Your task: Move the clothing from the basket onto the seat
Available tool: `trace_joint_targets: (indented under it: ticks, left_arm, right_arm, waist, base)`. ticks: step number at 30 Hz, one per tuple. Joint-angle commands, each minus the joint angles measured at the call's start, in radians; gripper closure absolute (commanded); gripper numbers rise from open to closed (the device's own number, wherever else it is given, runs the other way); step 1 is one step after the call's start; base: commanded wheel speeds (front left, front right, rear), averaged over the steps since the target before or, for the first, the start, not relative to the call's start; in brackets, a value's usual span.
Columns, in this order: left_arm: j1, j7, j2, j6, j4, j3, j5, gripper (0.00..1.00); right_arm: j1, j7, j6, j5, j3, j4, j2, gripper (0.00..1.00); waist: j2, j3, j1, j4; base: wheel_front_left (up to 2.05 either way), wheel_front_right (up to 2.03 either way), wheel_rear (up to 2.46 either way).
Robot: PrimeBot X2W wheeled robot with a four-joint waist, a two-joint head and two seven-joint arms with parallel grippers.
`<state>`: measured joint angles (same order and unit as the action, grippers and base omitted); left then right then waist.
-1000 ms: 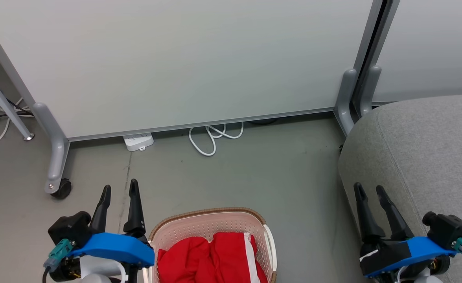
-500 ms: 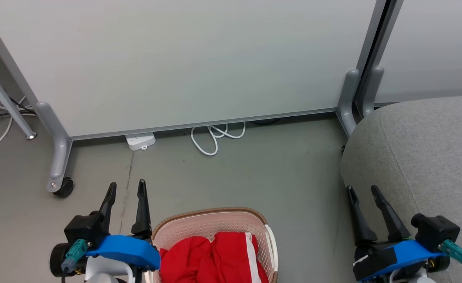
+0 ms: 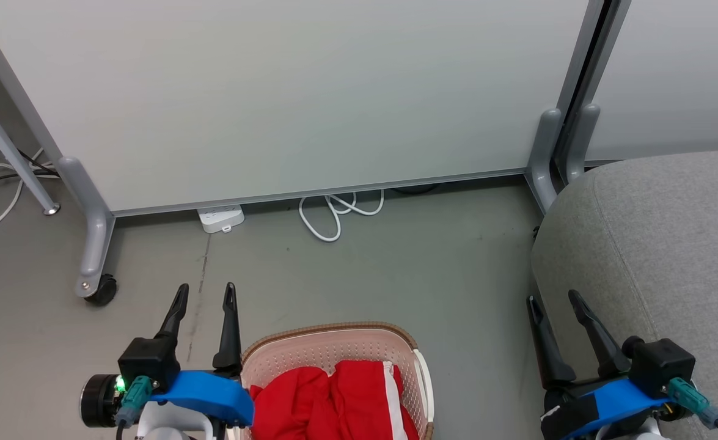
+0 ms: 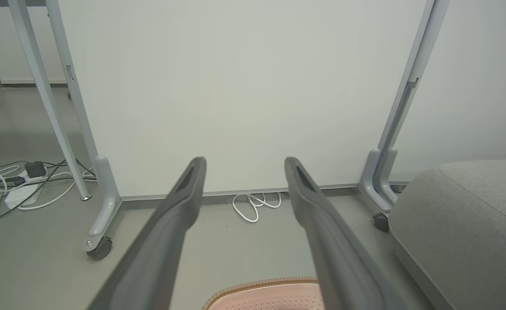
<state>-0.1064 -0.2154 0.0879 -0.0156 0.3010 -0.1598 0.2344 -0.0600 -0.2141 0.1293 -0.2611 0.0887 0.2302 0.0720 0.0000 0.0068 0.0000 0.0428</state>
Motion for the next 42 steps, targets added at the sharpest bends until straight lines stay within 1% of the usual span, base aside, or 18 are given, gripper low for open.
trace_joint_targets:
  ticks: [1, 11, 24, 42]
  left_arm:
    - [-0.018, -0.009, 0.000, -0.003, 0.002, 0.002, -0.019, 0.00]
    - [-0.021, -0.028, -0.013, -0.028, 0.034, 0.008, -0.090, 0.00]
    - [-0.024, -0.051, -0.022, -0.043, 0.069, 0.015, -0.187, 0.00]
    - [-0.025, -0.051, -0.031, -0.056, 0.099, 0.033, -0.191, 0.00]
  right_arm:
    - [0.003, -0.012, 0.002, 0.023, 0.002, -0.002, 0.008, 0.00]
    - [0.002, -0.031, 0.002, 0.094, 0.009, 0.011, 0.012, 0.00]
    - [0.007, -0.053, 0.002, 0.184, 0.019, 0.028, 0.011, 0.00]
    - [0.009, -0.052, 0.002, 0.170, 0.024, 0.050, 0.005, 0.00]
  waist:
    - [0.0000, 0.000, 0.0000, 0.000]
    - [0.0000, 0.000, 0.0000, 0.006]
    - [0.0000, -0.001, 0.0000, 0.011]
    - [0.0000, -0.004, 0.0000, 0.010]
  base:
    - [0.00, 0.00, 0.00]
    - [0.00, 0.00, 0.00]
    - [0.00, 0.00, 0.00]
    - [0.00, 0.00, 0.00]
